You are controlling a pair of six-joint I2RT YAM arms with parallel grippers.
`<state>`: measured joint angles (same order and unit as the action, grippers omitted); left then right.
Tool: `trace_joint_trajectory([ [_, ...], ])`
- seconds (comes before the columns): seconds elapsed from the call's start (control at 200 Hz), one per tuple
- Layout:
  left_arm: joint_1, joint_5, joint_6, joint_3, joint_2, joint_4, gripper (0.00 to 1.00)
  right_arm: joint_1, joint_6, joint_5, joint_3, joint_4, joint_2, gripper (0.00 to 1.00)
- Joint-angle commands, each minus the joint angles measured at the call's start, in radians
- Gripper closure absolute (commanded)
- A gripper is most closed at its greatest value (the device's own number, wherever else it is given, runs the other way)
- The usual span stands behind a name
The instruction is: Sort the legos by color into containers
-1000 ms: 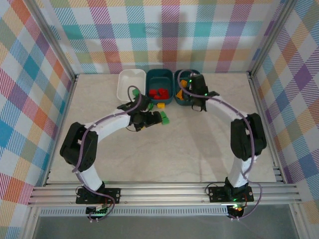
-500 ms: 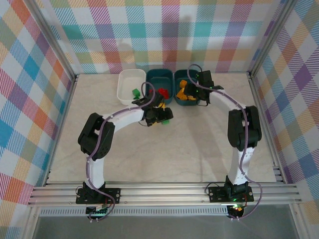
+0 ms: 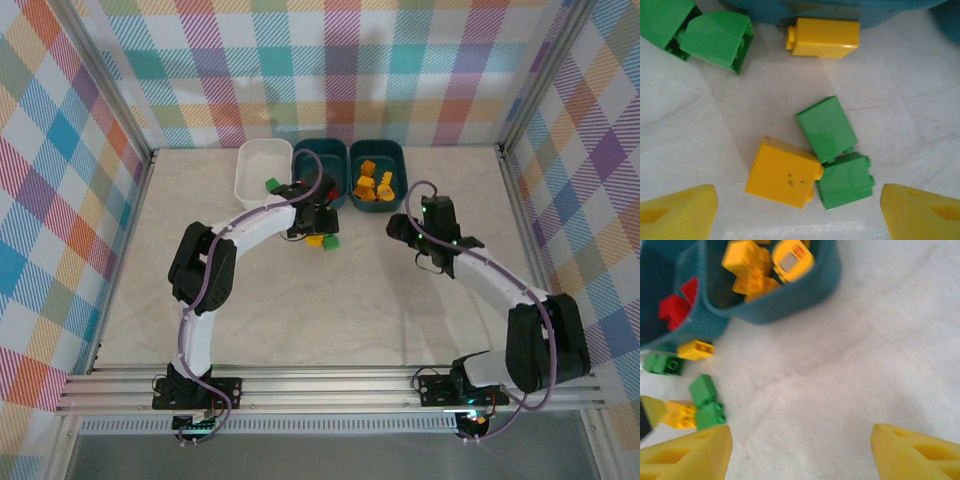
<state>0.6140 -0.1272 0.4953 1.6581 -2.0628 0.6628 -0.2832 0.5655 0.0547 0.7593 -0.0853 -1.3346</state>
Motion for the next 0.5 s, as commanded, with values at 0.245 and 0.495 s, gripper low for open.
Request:
trace_joint_trajectory([
  [0.245, 0.002, -0.034, -0.214, 0.062, -0.11, 0.064, 0.21, -0.007, 0.006, 0.075, -0.073, 0.087, 0.007, 0.25],
  [0.495, -0.03, -0.006, -0.232, 0.06, -0.134, 0.043, 0.37, -0.007, 0.008, 0.073, -0.08, 0.093, 0.005, 0.26],
])
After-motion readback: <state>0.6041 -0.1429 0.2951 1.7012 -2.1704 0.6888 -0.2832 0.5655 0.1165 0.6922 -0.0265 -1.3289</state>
